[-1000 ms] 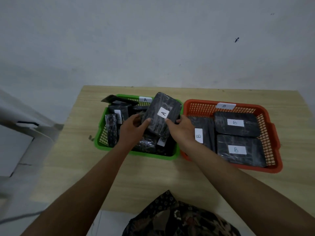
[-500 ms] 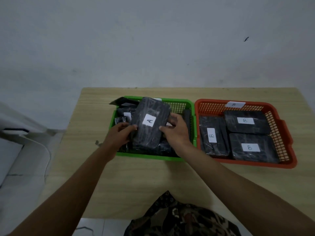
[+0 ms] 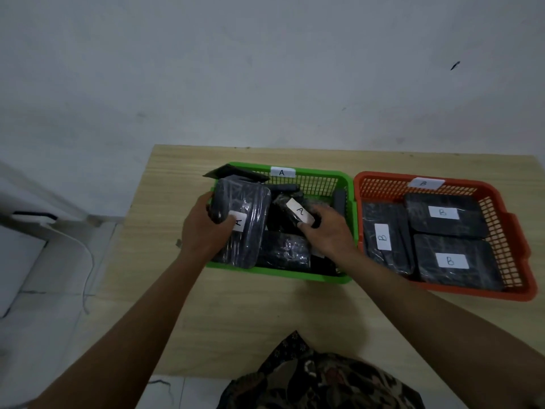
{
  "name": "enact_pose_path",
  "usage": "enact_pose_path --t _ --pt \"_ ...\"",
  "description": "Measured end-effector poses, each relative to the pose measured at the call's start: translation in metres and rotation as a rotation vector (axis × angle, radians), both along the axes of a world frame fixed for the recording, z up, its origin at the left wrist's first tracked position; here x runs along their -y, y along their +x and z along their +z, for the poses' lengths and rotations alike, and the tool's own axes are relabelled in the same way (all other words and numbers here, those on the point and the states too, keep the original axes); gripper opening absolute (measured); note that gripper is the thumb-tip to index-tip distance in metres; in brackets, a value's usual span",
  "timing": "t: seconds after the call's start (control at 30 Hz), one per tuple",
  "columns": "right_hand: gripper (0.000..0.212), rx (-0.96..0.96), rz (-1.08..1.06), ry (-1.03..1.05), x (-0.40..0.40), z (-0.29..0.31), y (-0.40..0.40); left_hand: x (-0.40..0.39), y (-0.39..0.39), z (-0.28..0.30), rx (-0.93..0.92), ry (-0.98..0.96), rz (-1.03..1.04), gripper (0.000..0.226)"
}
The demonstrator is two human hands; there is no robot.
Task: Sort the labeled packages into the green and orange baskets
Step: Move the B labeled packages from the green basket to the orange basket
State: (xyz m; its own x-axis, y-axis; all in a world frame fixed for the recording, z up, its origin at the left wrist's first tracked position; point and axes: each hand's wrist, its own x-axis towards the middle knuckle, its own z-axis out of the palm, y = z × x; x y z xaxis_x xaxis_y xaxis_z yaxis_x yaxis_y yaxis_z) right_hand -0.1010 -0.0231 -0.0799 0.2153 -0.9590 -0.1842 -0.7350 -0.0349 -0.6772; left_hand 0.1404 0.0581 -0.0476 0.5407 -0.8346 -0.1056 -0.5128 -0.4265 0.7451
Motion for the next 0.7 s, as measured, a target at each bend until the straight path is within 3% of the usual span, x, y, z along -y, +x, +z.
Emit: enact_pose_path --t 0.2,0.33,0.43,0.57,0.7 --pt "0.030 0.076 0.039 0.120 0.001 -0.007 0.000 0.015 -0.026 0.009 0.293 -0.030 -0.177 0.081" --pt "0.035 0.183 0.064 0.043 -0.005 0.002 -0.012 0.026 -0.049 0.016 0.459 -0.145 -0.255 0.069" --pt "0.042 0.244 0.083 -0.130 -0.005 0.016 -0.023 0.036 -0.067 0.023 0.370 -0.220 -0.356 0.063" --pt "0.047 0.258 0.142 -0.349 -0.002 0.030 -0.037 0.053 -0.081 0.033 0.178 -0.177 -0.347 0.066" --pt "0.053 0.273 0.121 -0.351 -0.004 0.027 -0.049 0.063 -0.077 0.041 0.122 -0.108 -0.435 0.055"
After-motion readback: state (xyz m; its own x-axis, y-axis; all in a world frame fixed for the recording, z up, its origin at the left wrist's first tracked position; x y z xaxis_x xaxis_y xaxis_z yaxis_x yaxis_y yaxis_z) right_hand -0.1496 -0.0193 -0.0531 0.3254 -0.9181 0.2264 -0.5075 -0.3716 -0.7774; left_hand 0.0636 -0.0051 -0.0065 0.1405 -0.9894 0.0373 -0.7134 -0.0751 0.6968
